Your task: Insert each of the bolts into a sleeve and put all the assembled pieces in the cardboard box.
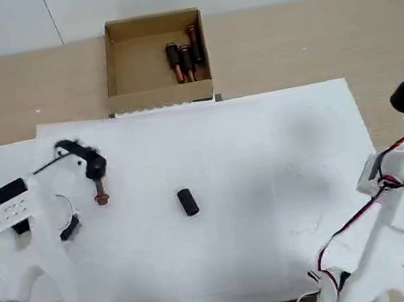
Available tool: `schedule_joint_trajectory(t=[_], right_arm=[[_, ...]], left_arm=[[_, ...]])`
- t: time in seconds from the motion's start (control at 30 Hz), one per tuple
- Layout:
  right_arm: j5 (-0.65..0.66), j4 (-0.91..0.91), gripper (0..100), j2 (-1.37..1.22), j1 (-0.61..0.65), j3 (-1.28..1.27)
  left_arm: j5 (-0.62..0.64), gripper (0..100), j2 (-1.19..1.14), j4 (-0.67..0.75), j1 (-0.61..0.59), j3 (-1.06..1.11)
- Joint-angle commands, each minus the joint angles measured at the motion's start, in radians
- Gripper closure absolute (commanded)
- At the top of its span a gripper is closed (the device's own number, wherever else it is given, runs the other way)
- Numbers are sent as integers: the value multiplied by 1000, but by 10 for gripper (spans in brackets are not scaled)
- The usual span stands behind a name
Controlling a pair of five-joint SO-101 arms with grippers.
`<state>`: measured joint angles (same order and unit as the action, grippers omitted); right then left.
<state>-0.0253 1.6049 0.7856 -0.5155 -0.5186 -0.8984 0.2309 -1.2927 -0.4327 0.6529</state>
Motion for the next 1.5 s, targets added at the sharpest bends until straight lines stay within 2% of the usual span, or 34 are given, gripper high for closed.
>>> schedule_joint_trajectory(t=[0.0, 0.13, 0.2, 0.43, 0.6, 0.67, 0.87, 1.1, 1.17, 1.47], right_arm=[[-5, -19, 995, 99, -1, 12], [-2, -54, 995, 222, 33, 11], [26, -51, 995, 268, 76, 11], [40, -51, 995, 394, 214, 5], [38, -59, 995, 415, 298, -37], [38, -61, 996, 415, 320, -78], [37, -74, 996, 415, 358, -152], [37, -205, 996, 415, 367, -221], [37, -240, 996, 415, 378, -253], [37, -490, 996, 415, 544, -443]], left_arm=[[43, 994, 186, -38, 35, -24], [219, 994, 338, -29, 49, -27], [262, 994, 407, -25, 52, -27], [264, 994, 600, -28, 129, 10], [265, 994, 756, -25, 201, 151], [267, 994, 848, 20, 207, 228], [267, 994, 1198, 272, 206, 512], [273, 994, 1585, 293, 209, 730], [333, 994, 1597, 296, 209, 751], [753, 994, 1564, 298, 241, 756]])
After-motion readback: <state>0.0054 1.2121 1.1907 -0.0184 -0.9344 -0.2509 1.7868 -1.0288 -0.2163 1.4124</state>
